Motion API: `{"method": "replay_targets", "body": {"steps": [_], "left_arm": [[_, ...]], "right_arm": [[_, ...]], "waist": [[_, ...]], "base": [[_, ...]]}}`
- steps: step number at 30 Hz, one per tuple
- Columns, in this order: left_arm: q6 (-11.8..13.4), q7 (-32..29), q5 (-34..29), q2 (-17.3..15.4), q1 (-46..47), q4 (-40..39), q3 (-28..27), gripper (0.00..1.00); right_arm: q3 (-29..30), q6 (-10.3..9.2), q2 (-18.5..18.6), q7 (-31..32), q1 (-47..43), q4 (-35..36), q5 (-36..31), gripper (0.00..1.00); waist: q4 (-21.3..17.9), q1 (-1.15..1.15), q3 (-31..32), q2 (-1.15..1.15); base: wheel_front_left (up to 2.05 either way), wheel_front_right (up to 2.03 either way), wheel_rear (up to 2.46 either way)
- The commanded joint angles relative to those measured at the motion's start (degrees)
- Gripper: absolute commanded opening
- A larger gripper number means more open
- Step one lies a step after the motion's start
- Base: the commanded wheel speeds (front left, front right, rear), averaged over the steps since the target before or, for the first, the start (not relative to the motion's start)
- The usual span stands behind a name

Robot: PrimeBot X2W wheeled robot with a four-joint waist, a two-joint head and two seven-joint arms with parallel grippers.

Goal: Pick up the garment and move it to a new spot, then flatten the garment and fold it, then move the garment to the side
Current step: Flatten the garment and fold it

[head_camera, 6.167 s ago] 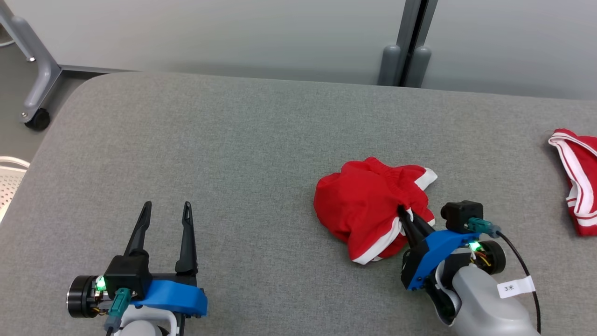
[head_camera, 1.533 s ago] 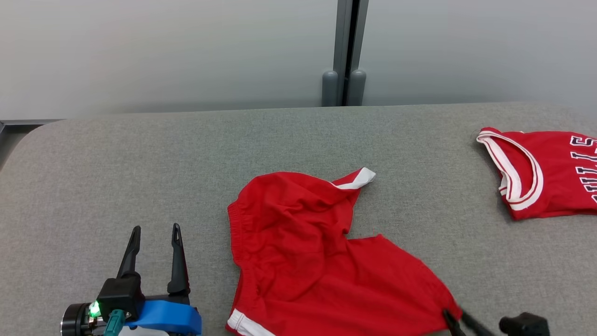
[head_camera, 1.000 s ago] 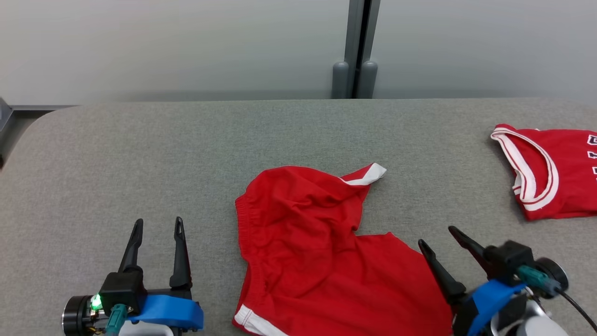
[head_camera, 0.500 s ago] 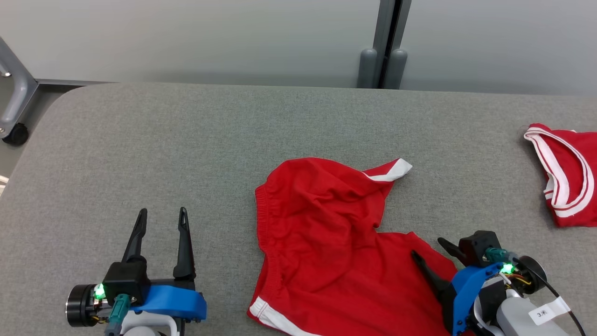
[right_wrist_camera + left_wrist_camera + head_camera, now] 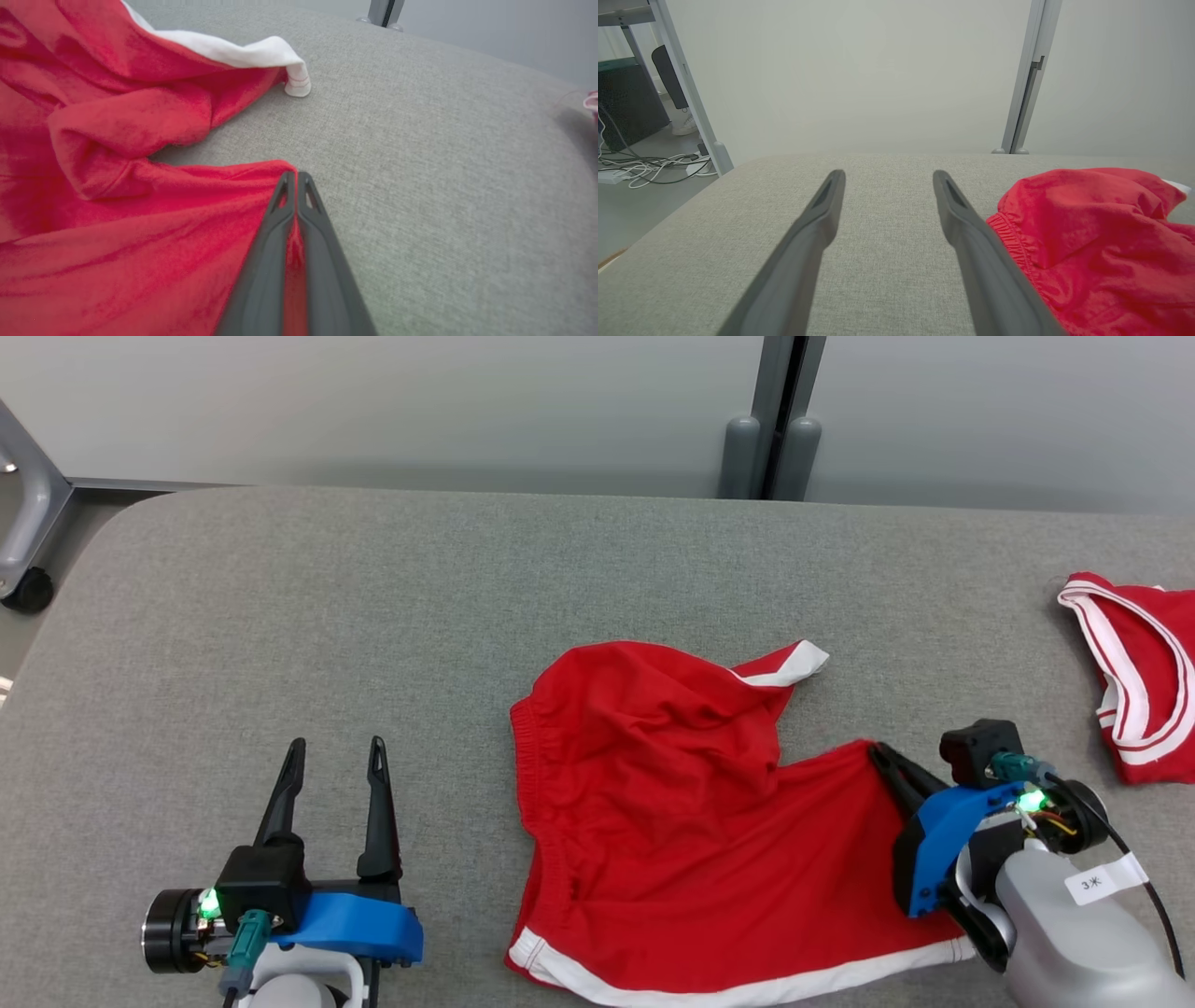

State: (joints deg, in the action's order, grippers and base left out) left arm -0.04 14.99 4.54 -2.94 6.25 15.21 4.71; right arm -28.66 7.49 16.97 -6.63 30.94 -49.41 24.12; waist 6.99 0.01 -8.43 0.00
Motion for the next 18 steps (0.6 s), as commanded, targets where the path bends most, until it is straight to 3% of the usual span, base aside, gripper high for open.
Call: {"method": "replay_targets", "body": {"steps": [1,4,5,6,7,13,18], "left_arm": [[-0.1,0.2,0.1,0.1,0.9,0.2,0.2,1.00],[-0.1,0.2,0.1,0.1,0.9,0.3,0.3,1.00],[0.0,0.2,0.2,0.1,0.8,0.3,0.2,1.00],[0.1,0.2,0.1,0.1,0.7,0.3,0.2,1.00],[0.1,0.2,0.1,0.1,0.6,0.3,0.1,1.00],[0.1,0.2,-0.6,-0.3,-0.3,-0.1,-1.0,1.00],[0.5,0.2,-1.0,-0.8,-1.4,-0.7,-2.0,1.00]], "right_arm": [[0.2,0.01,-0.8,-1.3,1.6,-1.7,-0.1,0.00],[0.2,0.01,-2.2,-3.6,3.2,-5.8,-0.4,0.00],[0.1,0.01,-2.8,-4.3,3.6,-6.8,-0.3,0.31],[0.0,0.01,-3.2,-5.1,3.9,-7.7,-0.3,0.88],[-0.2,0.01,-3.5,-5.8,4.1,-8.3,-0.1,1.00],[-0.8,0.01,-2.4,-8.5,3.1,-7.1,0.6,1.00],[5.2,0.01,0.3,-8.5,-1.1,3.0,0.3,1.00]], "waist": [[0.0,-0.01,-0.1,0.00],[-0.4,-0.01,-0.1,0.00],[-0.7,-0.01,0.0,0.00],[-0.9,-0.01,0.0,0.00],[-1.2,-0.01,0.1,0.00],[-3.9,-0.01,1.1,0.00],[-6.3,-0.01,2.2,0.00]], "base": [[0.00,0.00,0.00],[0.00,0.00,0.00],[0.00,0.00,0.00],[0.00,0.00,0.00],[0.00,0.00,0.00],[0.00,0.00,0.00],[0.00,0.00,0.00]]}}
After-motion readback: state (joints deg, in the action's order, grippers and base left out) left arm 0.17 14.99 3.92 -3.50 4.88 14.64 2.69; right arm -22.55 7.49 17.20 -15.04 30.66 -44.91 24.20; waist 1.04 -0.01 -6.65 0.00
